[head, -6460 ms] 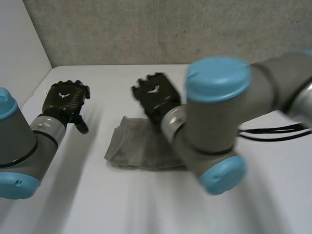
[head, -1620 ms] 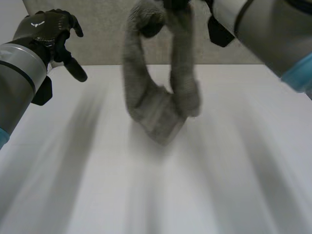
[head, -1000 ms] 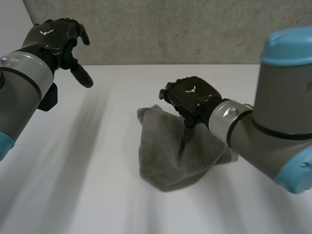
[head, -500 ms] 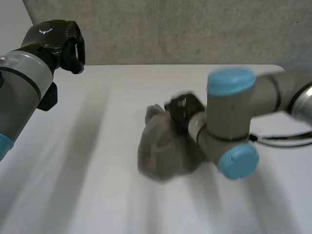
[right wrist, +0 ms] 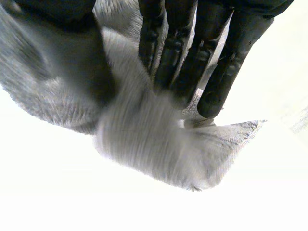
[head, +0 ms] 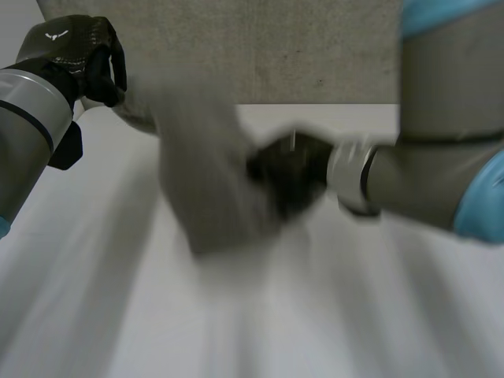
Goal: Fold the towel.
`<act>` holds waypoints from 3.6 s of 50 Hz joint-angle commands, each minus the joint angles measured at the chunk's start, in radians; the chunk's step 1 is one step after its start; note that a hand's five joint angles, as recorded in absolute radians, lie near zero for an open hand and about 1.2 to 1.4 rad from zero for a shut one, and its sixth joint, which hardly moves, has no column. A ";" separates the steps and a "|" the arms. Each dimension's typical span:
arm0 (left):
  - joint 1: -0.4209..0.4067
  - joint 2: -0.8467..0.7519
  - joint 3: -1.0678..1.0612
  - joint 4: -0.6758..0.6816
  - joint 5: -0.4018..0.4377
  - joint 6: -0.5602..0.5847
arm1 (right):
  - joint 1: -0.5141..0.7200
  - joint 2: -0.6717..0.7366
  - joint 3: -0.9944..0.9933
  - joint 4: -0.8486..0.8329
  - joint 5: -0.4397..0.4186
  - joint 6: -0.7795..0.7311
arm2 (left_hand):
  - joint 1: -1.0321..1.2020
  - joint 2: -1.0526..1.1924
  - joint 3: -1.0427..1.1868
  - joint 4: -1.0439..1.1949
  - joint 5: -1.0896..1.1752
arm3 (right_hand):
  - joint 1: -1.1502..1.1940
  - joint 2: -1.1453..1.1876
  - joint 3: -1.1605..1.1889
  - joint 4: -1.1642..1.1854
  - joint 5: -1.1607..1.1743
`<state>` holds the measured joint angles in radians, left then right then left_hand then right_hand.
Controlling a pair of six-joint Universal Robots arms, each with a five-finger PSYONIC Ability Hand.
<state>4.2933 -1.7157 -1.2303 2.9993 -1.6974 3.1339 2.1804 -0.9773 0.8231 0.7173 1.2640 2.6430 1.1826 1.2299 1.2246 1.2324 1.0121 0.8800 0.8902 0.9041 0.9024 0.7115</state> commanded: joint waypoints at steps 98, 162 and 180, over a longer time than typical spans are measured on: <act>-0.037 -0.008 -0.038 0.038 0.004 0.017 | -0.105 -0.405 0.475 -0.631 0.344 0.384 | -0.911 -0.958 -0.953 -0.961 -0.915 | -0.705 -0.716 -0.730 -0.728 -0.711; -0.032 -0.039 -0.008 0.001 0.004 0.009 | -0.186 -0.382 0.416 -0.546 0.337 0.371 | -0.993 -1.040 -1.035 -1.042 -0.997 | -0.705 -0.716 -0.730 -0.728 -0.711; -0.133 -0.189 -0.029 0.018 0.077 0.021 | -0.220 -0.321 0.477 -0.507 0.270 0.238 | -0.993 -1.040 -1.035 -1.042 -0.997 | -0.705 -0.716 -0.730 -0.728 -0.711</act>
<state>4.2230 -1.8231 -1.2614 3.0088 -1.6646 3.1535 1.9762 -1.3404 1.2451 0.1778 1.5837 2.9695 0.2701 0.2526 0.2568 0.2644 0.0608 0.2324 0.2514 0.2426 0.2529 0.0562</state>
